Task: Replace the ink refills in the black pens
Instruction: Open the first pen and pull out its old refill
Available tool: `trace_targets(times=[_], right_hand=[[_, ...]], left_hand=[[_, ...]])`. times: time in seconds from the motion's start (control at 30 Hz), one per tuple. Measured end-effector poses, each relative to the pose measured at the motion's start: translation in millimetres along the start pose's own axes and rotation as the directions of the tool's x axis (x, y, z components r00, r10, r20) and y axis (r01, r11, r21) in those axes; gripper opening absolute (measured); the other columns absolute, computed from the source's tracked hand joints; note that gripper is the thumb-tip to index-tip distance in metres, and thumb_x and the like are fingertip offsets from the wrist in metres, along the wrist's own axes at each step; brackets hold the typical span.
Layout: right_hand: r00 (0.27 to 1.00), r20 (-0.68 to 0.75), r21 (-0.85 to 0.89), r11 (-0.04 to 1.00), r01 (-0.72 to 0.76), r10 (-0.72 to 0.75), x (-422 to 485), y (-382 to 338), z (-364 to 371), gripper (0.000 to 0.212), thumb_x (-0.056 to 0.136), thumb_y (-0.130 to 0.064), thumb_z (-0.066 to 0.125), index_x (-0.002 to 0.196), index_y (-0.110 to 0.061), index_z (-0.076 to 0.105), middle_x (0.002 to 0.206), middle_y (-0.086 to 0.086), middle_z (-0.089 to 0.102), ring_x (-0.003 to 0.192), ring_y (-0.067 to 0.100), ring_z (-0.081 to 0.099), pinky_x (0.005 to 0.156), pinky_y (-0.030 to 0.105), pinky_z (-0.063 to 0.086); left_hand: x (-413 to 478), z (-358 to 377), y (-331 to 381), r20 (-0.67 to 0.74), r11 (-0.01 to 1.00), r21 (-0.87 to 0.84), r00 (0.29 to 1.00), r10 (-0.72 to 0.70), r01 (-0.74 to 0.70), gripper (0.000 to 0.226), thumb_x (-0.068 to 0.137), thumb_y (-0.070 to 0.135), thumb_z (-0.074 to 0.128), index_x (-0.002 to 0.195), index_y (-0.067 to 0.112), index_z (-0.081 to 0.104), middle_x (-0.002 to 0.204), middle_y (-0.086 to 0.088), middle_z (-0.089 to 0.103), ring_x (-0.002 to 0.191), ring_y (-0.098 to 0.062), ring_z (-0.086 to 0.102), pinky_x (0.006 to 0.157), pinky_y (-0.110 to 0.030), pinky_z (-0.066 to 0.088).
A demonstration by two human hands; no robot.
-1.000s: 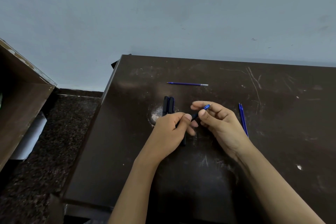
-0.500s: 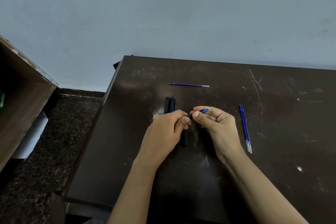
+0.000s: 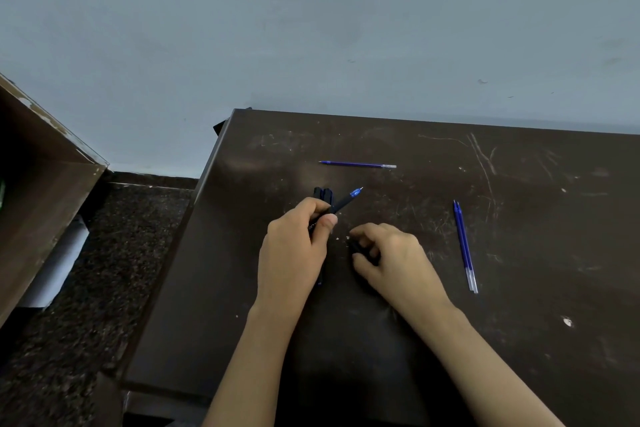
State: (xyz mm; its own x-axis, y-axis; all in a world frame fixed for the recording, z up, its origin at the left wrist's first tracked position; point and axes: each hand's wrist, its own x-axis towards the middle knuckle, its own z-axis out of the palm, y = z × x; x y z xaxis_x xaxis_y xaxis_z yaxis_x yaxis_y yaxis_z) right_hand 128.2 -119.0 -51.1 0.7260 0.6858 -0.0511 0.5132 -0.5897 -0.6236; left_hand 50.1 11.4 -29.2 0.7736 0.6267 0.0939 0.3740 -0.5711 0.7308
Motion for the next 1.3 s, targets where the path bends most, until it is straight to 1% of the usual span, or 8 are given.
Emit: trace_targets(times=[0.07,0.17,0.3,0.43,0.6,0.9,1.13,1.3], right_hand=[[0.995,-0.1,0.013,1.0,-0.012,0.013,1.1,3.9,-2.9,0.032,0.08,-0.015,0.062,0.111,-0.023,0.064,0.093,-0.003,0.063,0.079,0.015,0.06,0.076,0.035,0.052],[0.941,-0.259,0.413,0.906,-0.095,0.217,5.7,7.5,-13.7,0.029,0.081,-0.005,0.063,0.103,-0.023,0.068,0.077,-0.003,0.063,0.07,0.012,0.06,0.072,0.024,0.052],[0.876,-0.095,0.96,0.275,-0.045,0.473,12.3,8.1,-29.4,0.023,0.088,0.005,0.056,0.108,-0.005,0.061,0.077,0.008,0.062,0.073,0.016,0.066,0.074,0.034,0.059],[0.843,-0.059,0.997,0.081,0.018,0.534,14.6,10.9,-32.7,0.022,0.089,0.007,0.053,0.109,-0.002,0.056,0.079,0.008,0.063,0.071,0.015,0.07,0.079,0.038,0.059],[0.866,-0.053,0.996,0.084,0.012,0.497,14.2,10.3,-31.6,0.02,0.088,0.006,0.054,0.104,-0.006,0.058,0.081,0.007,0.064,0.076,0.015,0.07,0.077,0.034,0.059],[0.946,-0.043,0.959,0.279,-0.051,0.32,8.6,4.7,-24.0,0.023,0.085,0.007,0.059,0.106,0.0,0.059,0.08,0.008,0.065,0.086,0.022,0.067,0.083,0.038,0.057],[0.926,-0.015,0.977,0.201,-0.066,0.377,9.6,-2.3,-16.0,0.026,0.081,0.008,0.062,0.105,-0.002,0.062,0.082,0.009,0.068,0.085,0.021,0.067,0.08,0.034,0.059],[0.909,-0.014,0.981,0.184,-0.069,0.416,8.9,-4.8,-12.1,0.024,0.08,0.006,0.065,0.102,-0.005,0.063,0.078,0.006,0.069,0.081,0.018,0.068,0.077,0.031,0.059]], left_hand=[[0.0,1.3,-1.1,0.017,1.0,-0.018,1.0,0.002,-0.002,0.012,0.09,0.024,0.061,0.099,0.02,0.066,0.087,0.008,0.07,0.083,-0.005,0.066,0.077,-0.032,0.056],[-0.7,1.5,0.4,0.071,0.998,-0.057,0.997,0.01,-0.006,0.012,0.088,0.023,0.063,0.099,0.02,0.068,0.087,0.008,0.071,0.084,-0.004,0.066,0.079,-0.032,0.056],[-1.6,1.3,3.6,0.154,0.997,-0.074,0.988,0.025,-0.014,0.014,0.089,0.024,0.062,0.1,0.021,0.068,0.088,0.009,0.071,0.086,-0.003,0.066,0.082,-0.03,0.055],[-1.7,2.4,3.9,0.204,0.996,-0.092,0.979,0.024,-0.006,0.014,0.088,0.026,0.063,0.1,0.023,0.068,0.089,0.01,0.072,0.088,-0.002,0.067,0.085,-0.031,0.055],[-1.8,4.0,4.6,0.226,0.996,-0.086,0.974,0.028,-0.008,0.014,0.088,0.027,0.062,0.101,0.023,0.069,0.089,0.011,0.072,0.088,-0.002,0.066,0.085,-0.033,0.055],[-3.4,7.4,8.4,0.216,0.996,-0.094,0.976,0.027,-0.007,0.016,0.089,0.029,0.061,0.099,0.021,0.07,0.076,0.01,0.069,0.073,-0.003,0.065,0.074,-0.03,0.056],[-3.7,10.8,13.0,0.156,0.997,-0.08,0.988,0.01,0.003,0.008,0.087,0.026,0.064,0.086,0.021,0.07,0.067,0.008,0.067,0.066,-0.003,0.063,0.062,-0.01,0.043],[-4.7,12.2,13.5,0.135,0.999,-0.04,0.99,0.029,-0.024,0.009,0.087,0.025,0.064,0.088,0.018,0.069,0.072,0.007,0.068,0.068,-0.004,0.063,0.064,-0.013,0.046]])
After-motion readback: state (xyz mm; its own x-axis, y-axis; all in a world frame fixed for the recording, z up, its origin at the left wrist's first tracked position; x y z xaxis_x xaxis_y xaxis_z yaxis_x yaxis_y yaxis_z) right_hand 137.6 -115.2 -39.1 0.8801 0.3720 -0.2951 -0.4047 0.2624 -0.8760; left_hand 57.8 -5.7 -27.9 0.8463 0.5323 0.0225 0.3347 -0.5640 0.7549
